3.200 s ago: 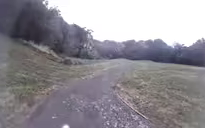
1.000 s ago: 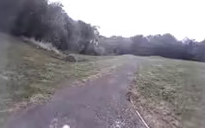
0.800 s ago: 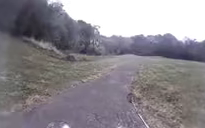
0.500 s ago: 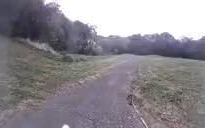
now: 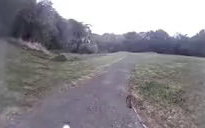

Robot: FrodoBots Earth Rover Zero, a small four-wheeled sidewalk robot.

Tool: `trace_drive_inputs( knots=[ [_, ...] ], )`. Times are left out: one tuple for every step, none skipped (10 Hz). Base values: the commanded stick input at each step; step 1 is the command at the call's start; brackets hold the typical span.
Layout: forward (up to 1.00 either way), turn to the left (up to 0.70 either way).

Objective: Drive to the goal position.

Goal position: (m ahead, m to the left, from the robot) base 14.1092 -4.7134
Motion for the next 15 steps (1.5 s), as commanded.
trace_drive_inputs(
  knots=[
    [0.45, 0.0],
    [0.45, 0.0],
    [0.45, 0.0],
    [0.45, 0.0],
    [0.45, 0.0],
    [0.45, 0.0],
    [0.45, 0.0],
    [0.45, 0.0],
    [0.45, 0.0],
    [0.45, 0.0],
    [0.45, 0.0],
    [0.45, 0.0],
    [0.45, 0.0],
    [0.45, -0.01],
    [0.45, -0.02]
  ],
)
